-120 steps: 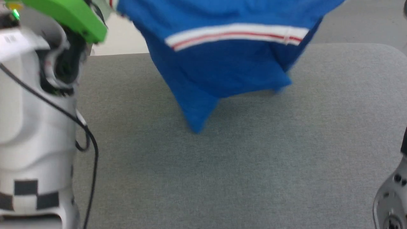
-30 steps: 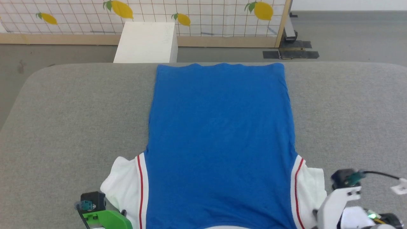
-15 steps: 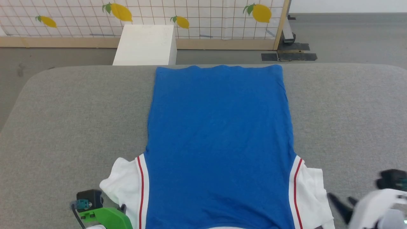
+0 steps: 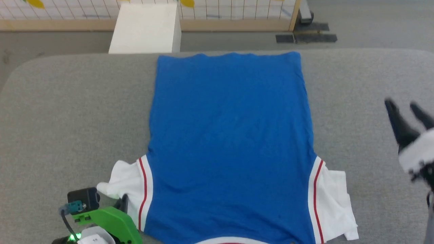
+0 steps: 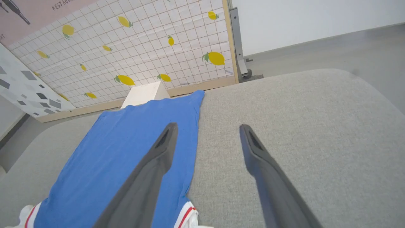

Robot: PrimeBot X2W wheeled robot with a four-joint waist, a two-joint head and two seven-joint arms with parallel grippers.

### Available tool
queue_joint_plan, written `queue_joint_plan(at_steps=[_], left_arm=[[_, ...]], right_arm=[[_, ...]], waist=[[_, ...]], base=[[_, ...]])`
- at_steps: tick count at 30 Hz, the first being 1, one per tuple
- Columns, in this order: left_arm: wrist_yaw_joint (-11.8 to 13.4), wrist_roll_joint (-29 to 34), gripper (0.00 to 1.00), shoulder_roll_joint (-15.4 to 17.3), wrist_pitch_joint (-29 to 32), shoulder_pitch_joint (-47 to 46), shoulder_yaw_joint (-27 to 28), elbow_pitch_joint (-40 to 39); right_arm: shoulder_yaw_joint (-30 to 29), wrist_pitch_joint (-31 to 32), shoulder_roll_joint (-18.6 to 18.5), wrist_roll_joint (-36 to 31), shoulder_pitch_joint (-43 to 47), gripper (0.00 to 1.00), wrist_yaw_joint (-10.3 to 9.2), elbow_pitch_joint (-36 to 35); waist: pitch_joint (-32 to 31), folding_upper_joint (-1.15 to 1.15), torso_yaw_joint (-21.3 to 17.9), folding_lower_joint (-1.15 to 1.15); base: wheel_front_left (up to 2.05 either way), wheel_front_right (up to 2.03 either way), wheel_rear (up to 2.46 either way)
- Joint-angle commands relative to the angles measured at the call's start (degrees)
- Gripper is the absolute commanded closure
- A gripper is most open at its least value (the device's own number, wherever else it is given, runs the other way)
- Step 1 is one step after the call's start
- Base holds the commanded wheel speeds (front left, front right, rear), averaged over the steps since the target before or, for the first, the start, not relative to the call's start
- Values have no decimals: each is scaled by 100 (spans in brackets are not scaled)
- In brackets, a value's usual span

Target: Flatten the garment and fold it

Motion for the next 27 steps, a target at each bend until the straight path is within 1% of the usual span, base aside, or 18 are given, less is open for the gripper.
queue_joint_plan(at_steps=[1,3,5,7,10,15,17,21,25,27], left_arm=[[35,-21,100,5,-38,66,4,-110],[76,12,100,9,-41,61,-6,-357],[98,21,100,-5,-54,30,-10,-542],[121,36,100,-22,-68,-9,-21,-737],[151,65,100,-45,-108,-56,-34,-1020],[183,116,100,-83,-172,-133,-77,-1430],[182,133,100,-100,-203,-162,-102,-1569],[189,164,100,-113,-236,-199,-138,-1772],[210,187,100,-109,-240,-189,-159,-1936],[231,199,100,-105,-238,-168,-163,-2014]], right_arm=[[13,-116,-15,-49,-379,0,-8,192],[177,-154,-216,-282,-1022,0,-8,586],[213,-168,-268,-349,-1596,0,-8,951],[341,-121,-425,-554,-2216,0,-8,1321],[455,2,-530,-803,-3150,0,-8,1891],[623,319,-664,-1272,-4422,0,-8,2688],[795,484,-793,-1497,-4811,0,-8,2956],[929,906,-967,-1825,-5380,0,-8,3393],[1123,1428,-1096,-1981,-5691,0,-8,3671],[1186,1685,-1099,-1984,-5782,0,-8,3752]], waist=[[442,0,99,0],[809,0,185,0],[1107,0,259,0],[1447,0,343,0],[1930,0,446,0],[2620,0,621,0],[2847,0,690,0],[3191,0,828,0],[3425,0,918,0],[3520,0,941,0]], base=[[0,0,0],[0,0,0],[0,0,0],[0,0,0],[0,0,0],[0,0,0],[0,0,0],[0,0,0],[0,0,0],[0,0,0]])
